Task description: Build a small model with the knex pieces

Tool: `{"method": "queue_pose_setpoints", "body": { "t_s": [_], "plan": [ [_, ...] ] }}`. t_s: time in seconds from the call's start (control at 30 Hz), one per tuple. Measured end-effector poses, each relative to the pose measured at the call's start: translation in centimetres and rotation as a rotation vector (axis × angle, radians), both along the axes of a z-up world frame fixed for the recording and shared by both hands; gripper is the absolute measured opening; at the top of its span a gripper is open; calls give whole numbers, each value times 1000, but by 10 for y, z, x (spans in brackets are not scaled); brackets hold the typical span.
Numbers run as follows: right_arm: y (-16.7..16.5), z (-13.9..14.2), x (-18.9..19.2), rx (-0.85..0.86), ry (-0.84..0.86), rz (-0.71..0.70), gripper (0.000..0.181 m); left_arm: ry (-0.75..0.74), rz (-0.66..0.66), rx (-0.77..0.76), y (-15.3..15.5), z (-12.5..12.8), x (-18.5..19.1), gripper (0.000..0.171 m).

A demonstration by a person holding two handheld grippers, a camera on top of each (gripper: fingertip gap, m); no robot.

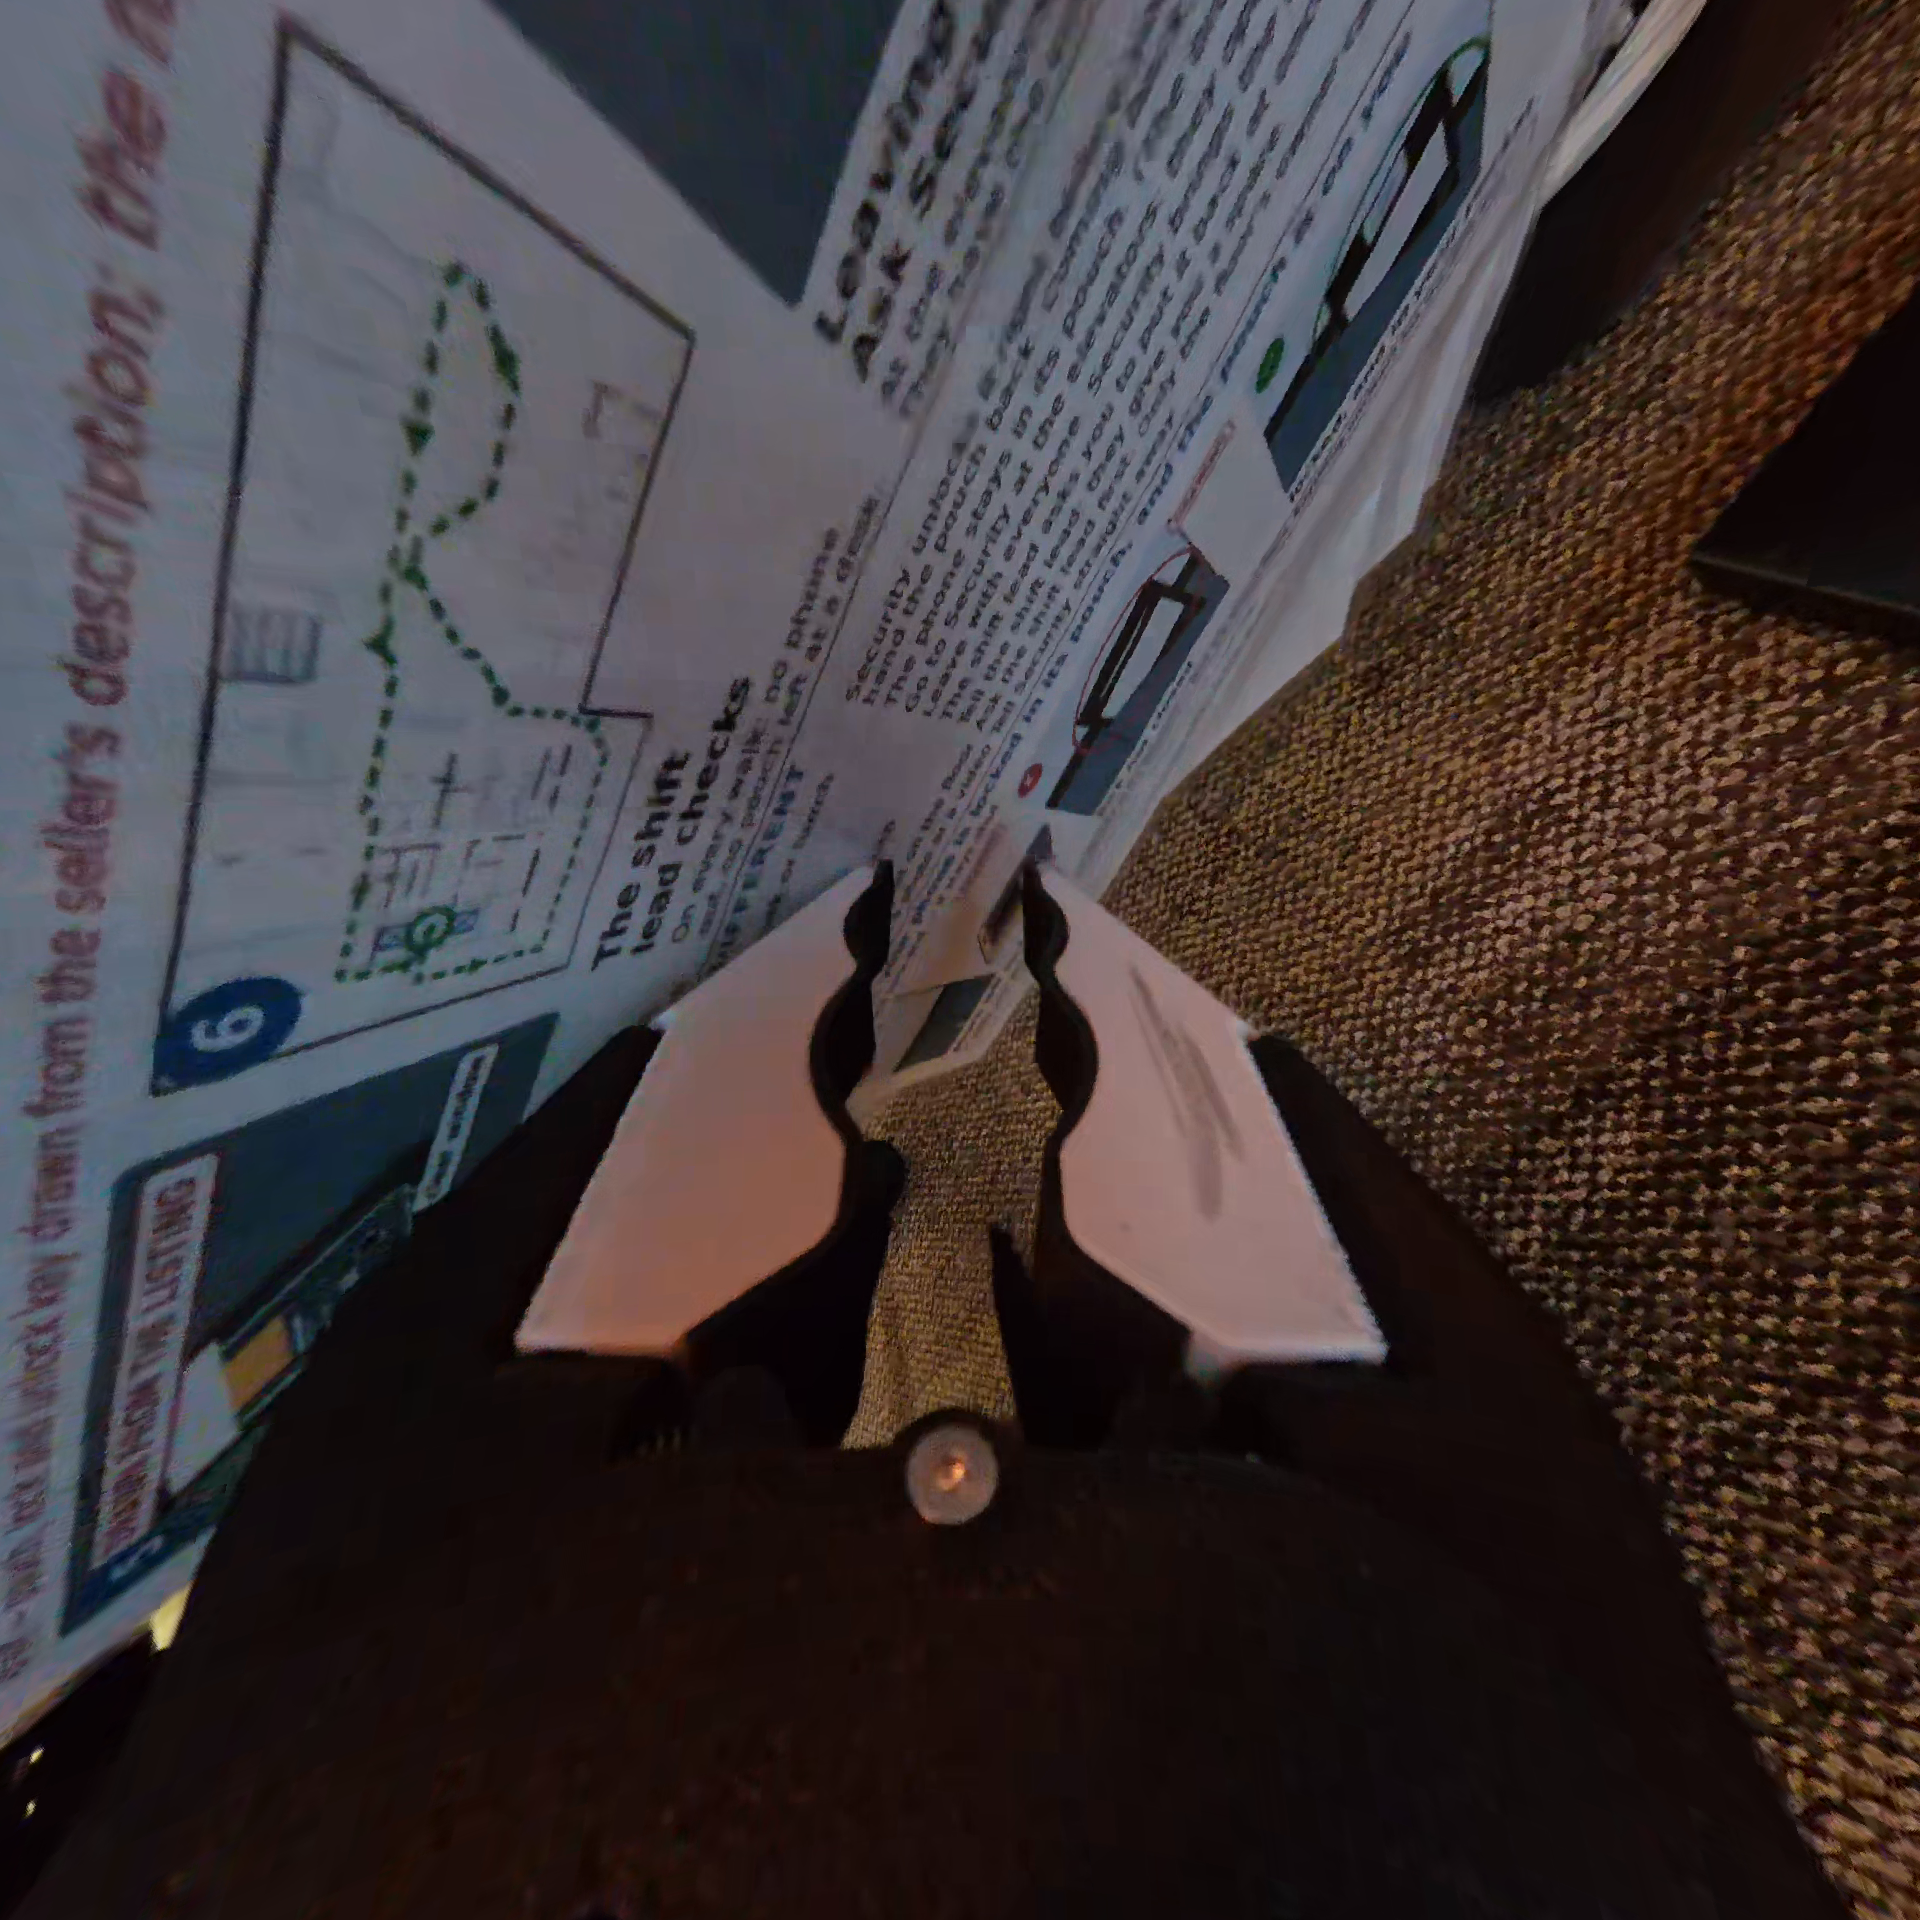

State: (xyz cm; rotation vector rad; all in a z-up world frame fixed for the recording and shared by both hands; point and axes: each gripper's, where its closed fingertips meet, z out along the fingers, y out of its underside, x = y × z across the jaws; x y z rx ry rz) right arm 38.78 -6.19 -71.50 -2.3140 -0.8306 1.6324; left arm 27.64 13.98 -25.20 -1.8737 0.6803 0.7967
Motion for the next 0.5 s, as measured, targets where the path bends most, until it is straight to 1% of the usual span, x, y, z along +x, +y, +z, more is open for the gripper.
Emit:
{"method": "queue_pose_setpoints", "body": {
  "t_s": [0.4,0.5],
  "plan": [
    [-5,-9,6,19,-59,30,28,-7,-14,21,-1,4,2,2],
    [-2,-21,15,69,-124,39,35,-7,-17,22,-1,4,3,2]
  ]
}}
